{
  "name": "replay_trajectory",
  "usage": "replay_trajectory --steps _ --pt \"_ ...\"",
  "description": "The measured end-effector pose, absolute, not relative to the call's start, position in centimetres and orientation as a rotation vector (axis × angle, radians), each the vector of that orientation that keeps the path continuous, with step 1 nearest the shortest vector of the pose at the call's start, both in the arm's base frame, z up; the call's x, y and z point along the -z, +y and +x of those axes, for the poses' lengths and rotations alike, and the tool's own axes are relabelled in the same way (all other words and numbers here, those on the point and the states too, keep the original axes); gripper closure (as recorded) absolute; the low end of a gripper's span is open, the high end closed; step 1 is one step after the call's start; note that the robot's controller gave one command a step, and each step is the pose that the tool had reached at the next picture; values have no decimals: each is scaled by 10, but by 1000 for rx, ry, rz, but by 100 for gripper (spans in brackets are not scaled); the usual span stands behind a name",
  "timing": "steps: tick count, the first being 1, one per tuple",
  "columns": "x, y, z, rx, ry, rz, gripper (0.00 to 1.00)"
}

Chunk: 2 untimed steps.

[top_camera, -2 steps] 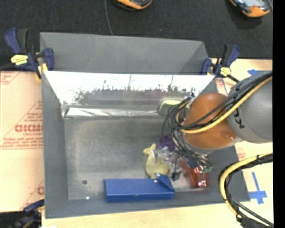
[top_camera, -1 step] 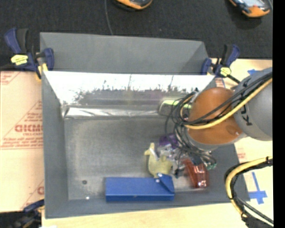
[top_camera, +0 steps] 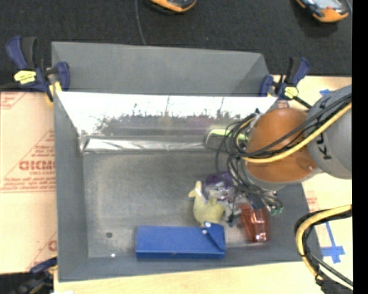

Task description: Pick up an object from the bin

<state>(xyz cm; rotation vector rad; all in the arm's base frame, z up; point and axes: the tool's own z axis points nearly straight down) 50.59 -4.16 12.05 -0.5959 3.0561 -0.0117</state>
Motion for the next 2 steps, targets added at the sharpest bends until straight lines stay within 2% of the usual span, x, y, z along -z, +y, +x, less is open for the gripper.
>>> replay_trajectory --steps 1,2 --pt "-140 -42 506 12 3056 -595 100" --pt "-188 -42 505 9 3061 -593 100"
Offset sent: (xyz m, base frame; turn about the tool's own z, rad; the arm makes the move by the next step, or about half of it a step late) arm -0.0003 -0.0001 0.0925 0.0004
